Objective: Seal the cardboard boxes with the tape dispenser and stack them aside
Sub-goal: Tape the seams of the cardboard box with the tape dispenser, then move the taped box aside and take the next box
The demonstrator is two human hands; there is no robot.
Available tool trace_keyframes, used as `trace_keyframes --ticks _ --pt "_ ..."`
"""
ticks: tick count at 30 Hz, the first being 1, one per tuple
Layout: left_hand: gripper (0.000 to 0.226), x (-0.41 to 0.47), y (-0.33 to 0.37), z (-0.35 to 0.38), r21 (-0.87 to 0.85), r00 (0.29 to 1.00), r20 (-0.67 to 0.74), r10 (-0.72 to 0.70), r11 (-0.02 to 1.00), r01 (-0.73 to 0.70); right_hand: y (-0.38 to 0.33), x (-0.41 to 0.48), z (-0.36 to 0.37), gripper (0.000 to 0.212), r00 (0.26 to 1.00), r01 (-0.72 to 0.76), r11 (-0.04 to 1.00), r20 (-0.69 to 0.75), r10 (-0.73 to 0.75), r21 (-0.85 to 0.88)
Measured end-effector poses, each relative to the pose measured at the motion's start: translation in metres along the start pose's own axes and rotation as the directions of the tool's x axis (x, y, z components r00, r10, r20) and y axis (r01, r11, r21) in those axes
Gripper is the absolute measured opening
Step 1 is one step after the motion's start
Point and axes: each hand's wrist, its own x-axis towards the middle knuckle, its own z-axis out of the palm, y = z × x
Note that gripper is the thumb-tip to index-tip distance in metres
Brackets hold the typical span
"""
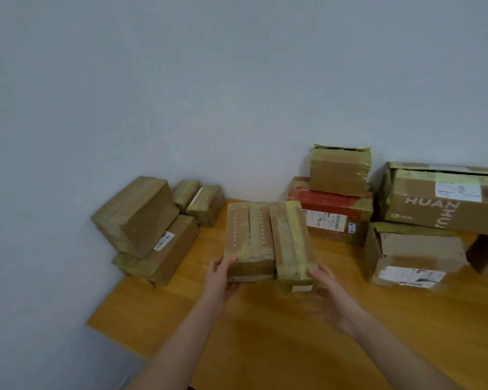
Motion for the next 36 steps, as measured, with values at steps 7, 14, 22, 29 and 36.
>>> trace_keyframes --ticks 7,14,22,29,36 --pt "0.032 0.018 0.049 -0.032 0.026 0.989 -0.091 0.119 0.993 -0.117 -0.023 0.042 0.054 0.088 0.998 0.068 0.997 -0.005 -0.068 0.041" --pt "0.034 0.078 0.096 -0.044 0.165 0.99 -0.013 0.14 0.977 -0.136 -0.048 0.107 0.093 0.083 0.998 0.034 0.991 -0.058 -0.027 0.133" --pt "0.038 0.193 0.134 -0.048 0.42 0.992 0.124 0.019 0.905 -0.07 -0.041 0.186 0.132 0.062 0.967 -0.029 0.963 -0.236 0.094 0.268" --pt "0.045 0.249 0.136 -0.048 0.827 0.927 0.199 0.318 0.454 -0.333 -0.034 0.24 0.155 0.065 0.915 -0.033 0.999 -0.404 0.023 -0.019" --pt "0.047 0.259 0.124 -0.046 0.865 0.845 0.383 0.373 0.177 -0.47 -0.041 0.279 0.18 0.05 0.877 -0.029 0.975 -0.474 -0.082 -0.222"
